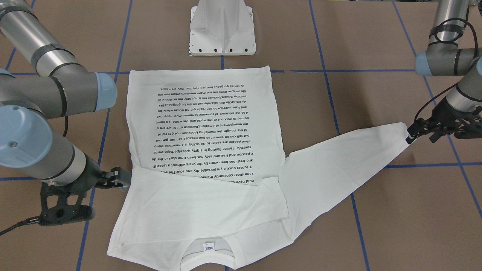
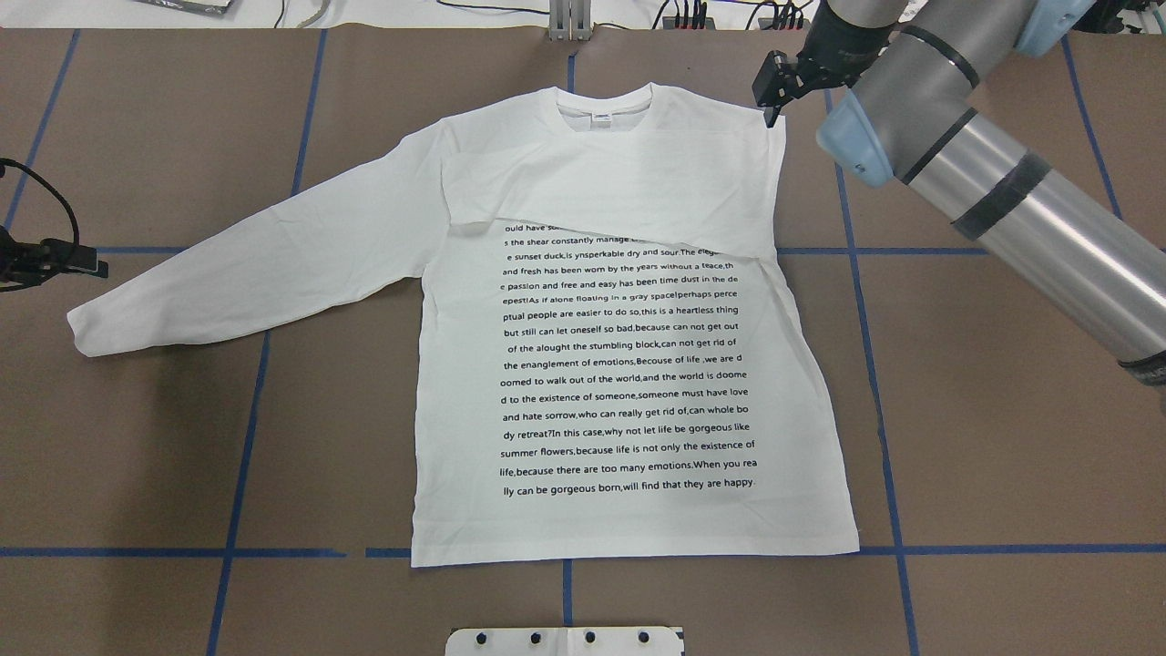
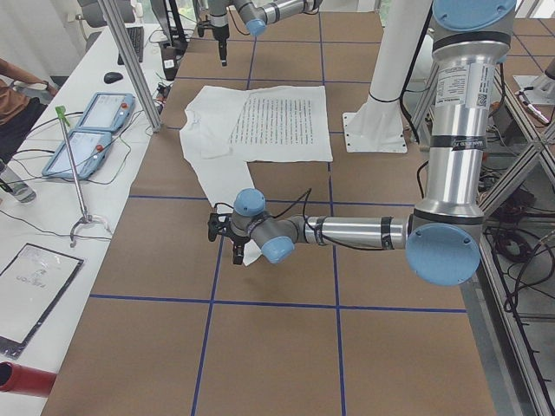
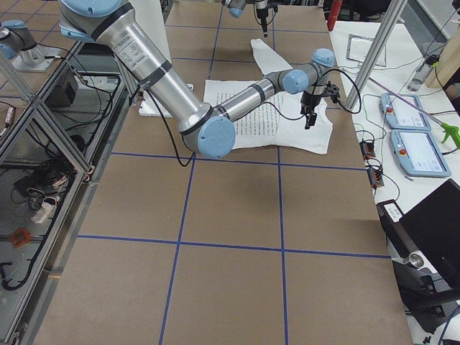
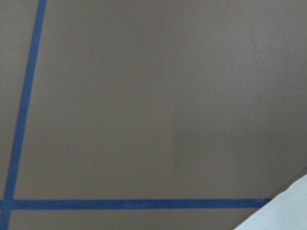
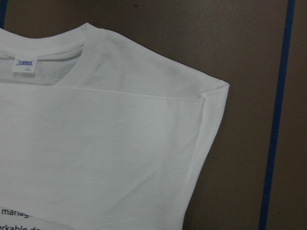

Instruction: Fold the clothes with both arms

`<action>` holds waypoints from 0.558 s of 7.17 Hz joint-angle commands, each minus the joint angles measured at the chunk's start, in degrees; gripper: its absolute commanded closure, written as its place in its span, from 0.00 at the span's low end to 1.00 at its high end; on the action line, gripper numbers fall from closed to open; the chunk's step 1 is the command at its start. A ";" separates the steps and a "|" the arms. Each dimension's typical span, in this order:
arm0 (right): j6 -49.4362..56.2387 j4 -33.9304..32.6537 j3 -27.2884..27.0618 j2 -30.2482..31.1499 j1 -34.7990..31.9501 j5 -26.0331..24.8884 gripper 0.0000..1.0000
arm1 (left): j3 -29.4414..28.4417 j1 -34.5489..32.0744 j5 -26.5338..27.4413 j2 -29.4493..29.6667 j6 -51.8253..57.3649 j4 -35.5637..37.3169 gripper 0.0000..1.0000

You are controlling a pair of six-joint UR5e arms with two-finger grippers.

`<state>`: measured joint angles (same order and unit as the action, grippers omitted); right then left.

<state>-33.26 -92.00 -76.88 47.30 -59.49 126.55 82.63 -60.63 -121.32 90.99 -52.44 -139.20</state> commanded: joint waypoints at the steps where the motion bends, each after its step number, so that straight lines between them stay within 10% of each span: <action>1: 1.53 -0.20 -2.40 2.80 -1.15 0.80 0.00 | 1.47 2.44 1.18 -2.74 -1.00 -0.02 0.02; 4: 1.53 -0.03 -2.40 3.59 -1.24 0.80 0.00 | 5.15 7.54 1.96 -4.49 -6.62 0.68 0.10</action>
<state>-31.74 -92.12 -79.29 50.61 -60.70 127.37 85.96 -54.51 -119.73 87.80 -57.74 -138.76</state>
